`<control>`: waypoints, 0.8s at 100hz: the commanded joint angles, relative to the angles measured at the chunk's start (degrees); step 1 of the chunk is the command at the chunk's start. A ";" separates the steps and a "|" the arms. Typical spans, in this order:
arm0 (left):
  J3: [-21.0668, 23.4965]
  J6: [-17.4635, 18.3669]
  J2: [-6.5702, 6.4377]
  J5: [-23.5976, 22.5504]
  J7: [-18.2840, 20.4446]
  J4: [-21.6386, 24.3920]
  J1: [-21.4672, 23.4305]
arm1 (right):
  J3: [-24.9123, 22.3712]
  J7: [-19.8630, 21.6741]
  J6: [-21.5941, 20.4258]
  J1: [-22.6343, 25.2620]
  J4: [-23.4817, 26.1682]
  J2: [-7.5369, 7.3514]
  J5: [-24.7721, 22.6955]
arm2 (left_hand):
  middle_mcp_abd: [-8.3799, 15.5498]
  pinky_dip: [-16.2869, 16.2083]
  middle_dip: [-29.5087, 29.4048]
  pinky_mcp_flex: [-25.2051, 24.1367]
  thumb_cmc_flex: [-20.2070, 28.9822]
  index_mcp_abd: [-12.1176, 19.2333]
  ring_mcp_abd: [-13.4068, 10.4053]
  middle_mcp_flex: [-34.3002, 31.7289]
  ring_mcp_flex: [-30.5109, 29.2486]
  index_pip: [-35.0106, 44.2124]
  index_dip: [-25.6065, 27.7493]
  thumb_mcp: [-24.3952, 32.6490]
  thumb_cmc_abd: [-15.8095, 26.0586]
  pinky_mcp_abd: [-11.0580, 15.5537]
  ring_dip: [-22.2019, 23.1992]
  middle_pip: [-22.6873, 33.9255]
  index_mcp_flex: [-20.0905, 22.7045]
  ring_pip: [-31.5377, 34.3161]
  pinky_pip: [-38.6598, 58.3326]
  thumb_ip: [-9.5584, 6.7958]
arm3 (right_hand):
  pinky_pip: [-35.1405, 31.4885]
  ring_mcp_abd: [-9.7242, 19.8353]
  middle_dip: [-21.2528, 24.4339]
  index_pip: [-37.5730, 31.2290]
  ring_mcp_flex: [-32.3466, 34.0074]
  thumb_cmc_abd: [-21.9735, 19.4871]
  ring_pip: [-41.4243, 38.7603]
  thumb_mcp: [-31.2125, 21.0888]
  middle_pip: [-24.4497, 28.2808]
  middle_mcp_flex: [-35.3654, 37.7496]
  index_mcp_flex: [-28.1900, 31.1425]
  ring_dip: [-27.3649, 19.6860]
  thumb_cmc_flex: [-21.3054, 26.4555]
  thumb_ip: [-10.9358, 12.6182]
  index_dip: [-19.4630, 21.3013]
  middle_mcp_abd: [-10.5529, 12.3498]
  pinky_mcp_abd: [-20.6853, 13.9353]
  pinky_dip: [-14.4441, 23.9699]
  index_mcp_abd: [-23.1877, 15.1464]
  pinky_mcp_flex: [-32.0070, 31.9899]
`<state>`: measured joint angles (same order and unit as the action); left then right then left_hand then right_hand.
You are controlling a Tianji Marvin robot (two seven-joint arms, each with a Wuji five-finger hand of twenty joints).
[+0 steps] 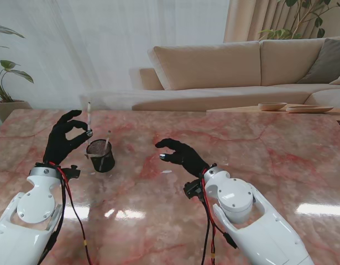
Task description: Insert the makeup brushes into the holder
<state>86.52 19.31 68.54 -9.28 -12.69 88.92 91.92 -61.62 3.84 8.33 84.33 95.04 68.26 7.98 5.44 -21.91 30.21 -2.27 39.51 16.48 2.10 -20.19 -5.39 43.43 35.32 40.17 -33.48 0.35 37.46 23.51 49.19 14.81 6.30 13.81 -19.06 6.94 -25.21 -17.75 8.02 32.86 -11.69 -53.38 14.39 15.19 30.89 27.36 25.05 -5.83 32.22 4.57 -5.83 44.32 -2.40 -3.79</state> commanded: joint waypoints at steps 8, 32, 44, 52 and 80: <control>-0.42 0.09 0.22 0.51 -0.56 -3.35 -1.50 | -0.87 0.84 0.72 1.18 0.10 -0.62 -0.47 | 2.35 0.90 -0.62 0.22 1.61 9.47 -2.95 0.93 1.36 2.12 1.40 2.68 3.19 2.33 -0.89 -0.11 2.71 -1.62 -2.31 -2.90 | 2.18 0.58 1.35 0.85 -1.80 -0.50 1.10 0.49 -1.08 -1.56 -1.89 -1.63 -2.24 2.07 -0.73 0.40 -2.46 -2.24 -0.61 0.21; -2.47 0.30 0.71 1.96 -0.96 -9.58 -4.98 | -0.81 1.39 2.16 1.02 -0.64 -0.68 -0.66 | 2.52 1.39 -0.94 0.28 1.50 10.15 -3.01 1.00 1.38 2.16 0.92 2.88 2.71 2.05 -1.15 -0.29 3.07 -2.00 -2.59 -3.00 | 1.92 0.62 1.25 0.84 -1.77 -0.74 1.24 0.31 -1.14 -1.82 -1.99 -1.23 -2.55 2.20 -0.66 0.42 -2.31 -2.57 -0.98 0.32; -3.55 0.48 1.03 2.70 -1.27 -12.80 -6.83 | -0.56 1.68 2.70 0.81 -1.00 -0.70 -0.67 | 2.60 1.55 -1.05 0.31 1.30 10.80 -3.07 0.96 1.37 2.24 0.48 3.13 2.25 2.01 -1.18 -0.28 3.33 -2.06 -2.63 -3.03 | 1.58 0.61 1.13 0.78 -1.78 -0.82 1.22 0.10 -1.10 -1.94 -1.92 -0.94 -2.67 2.20 -0.60 0.30 -2.31 -2.48 -1.10 0.23; -4.13 0.68 1.26 2.99 -1.66 -14.88 -8.00 | -0.52 1.95 3.04 0.75 -1.10 -0.74 -0.65 | 2.70 1.62 -1.10 0.32 1.13 11.07 -3.07 0.90 1.31 2.32 0.13 3.37 1.96 1.99 -1.17 -0.25 3.45 -2.03 -2.63 -3.05 | 1.28 0.63 1.05 0.78 -1.77 -0.85 1.11 -0.07 -1.05 -1.92 -1.97 -0.72 -2.72 2.21 -0.57 0.31 -2.37 -2.34 -1.11 0.20; -5.41 1.30 2.06 3.52 -3.34 -20.80 -11.08 | -0.66 2.68 4.31 0.76 -1.10 -0.90 -0.74 | 2.76 1.76 -1.21 0.33 0.74 11.50 -3.15 0.67 1.21 3.00 -1.07 4.08 1.55 1.98 -1.11 -0.09 3.59 -1.79 -2.57 -2.95 | 0.39 0.73 0.80 0.76 -1.73 -0.94 0.83 -0.65 -0.93 -1.99 -2.00 -0.10 -2.97 2.14 -0.50 0.27 -2.48 -1.84 -1.09 -0.04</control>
<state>81.37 20.61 70.21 -5.96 -15.70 69.24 81.28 -62.25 5.61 12.09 84.72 94.32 67.42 7.05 5.44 -21.14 29.51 -2.27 39.28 17.21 2.09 -20.19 -5.39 43.42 33.90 40.20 -33.48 0.35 36.86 23.50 49.19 14.10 5.88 13.81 -17.79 6.92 -24.62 -17.75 7.62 32.15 -11.06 -53.79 13.89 14.61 30.40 27.31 23.79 -5.83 32.22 4.56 -5.84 42.92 -2.40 -3.58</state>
